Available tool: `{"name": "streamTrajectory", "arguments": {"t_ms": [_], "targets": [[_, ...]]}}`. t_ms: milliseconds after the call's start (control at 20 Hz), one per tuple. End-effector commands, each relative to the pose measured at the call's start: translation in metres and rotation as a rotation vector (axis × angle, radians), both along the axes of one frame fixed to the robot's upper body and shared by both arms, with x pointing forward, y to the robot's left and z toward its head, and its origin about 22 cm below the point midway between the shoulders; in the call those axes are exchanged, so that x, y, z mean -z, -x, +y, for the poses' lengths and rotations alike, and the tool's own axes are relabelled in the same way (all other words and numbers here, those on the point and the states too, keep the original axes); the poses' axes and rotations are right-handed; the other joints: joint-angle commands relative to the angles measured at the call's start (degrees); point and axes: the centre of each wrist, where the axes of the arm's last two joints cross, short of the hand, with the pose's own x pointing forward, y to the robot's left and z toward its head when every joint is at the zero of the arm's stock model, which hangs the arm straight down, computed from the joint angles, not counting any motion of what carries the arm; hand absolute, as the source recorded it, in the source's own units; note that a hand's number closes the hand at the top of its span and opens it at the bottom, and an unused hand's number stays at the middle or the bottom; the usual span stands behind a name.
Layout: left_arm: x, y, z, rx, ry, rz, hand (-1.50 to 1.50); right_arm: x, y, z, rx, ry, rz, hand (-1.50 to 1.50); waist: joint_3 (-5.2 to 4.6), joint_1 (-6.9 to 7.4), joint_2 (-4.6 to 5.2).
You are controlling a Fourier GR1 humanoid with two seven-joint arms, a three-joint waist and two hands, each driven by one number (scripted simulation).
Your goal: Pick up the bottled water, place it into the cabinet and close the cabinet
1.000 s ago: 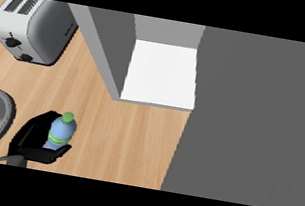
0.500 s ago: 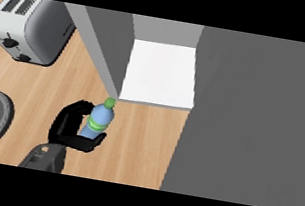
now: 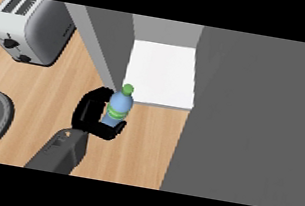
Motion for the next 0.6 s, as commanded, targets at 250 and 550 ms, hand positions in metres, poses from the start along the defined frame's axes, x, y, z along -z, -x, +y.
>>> {"name": "streamTrajectory", "arguments": {"t_ms": [250,550], "targets": [[-0.048,-0.034,-0.047,0.032,0.062,0.012,1.50,-0.002,0.000,-0.020,-0.037,-0.114,-0.007,-1.50,0.00,-0.59,-0.02],[-0.073,-0.044,-0.066,0.021,0.026,-0.010,1.50,0.008,0.002,-0.042,-0.034,-0.105,-0.001,-1.50,0.14,-2.00,-0.41]]}}
